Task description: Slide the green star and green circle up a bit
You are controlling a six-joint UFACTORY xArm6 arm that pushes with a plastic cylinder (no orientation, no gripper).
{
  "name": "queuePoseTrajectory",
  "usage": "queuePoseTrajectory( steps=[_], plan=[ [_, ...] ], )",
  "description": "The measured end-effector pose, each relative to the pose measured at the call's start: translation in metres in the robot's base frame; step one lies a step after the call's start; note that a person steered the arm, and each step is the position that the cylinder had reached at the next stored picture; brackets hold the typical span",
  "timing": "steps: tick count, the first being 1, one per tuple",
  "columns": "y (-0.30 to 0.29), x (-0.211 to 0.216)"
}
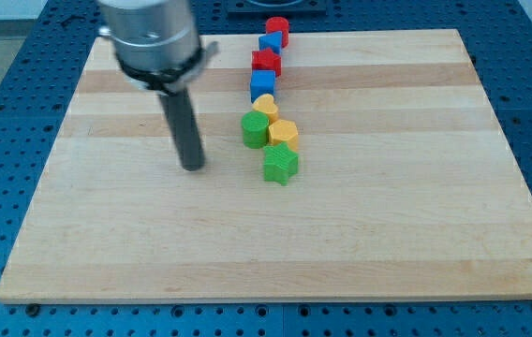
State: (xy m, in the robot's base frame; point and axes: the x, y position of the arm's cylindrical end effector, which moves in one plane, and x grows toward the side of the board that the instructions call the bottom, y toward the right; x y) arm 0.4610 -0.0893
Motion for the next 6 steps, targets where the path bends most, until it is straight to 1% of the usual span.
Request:
queuePoseTrajectory(
  steps=[2, 3, 4, 5, 6],
  plan=[
    [-0.011, 0.070],
    [0.063, 0.081],
    [0.093, 0.062],
    [0.101, 0.046],
    [0.103, 0.016]
  ],
)
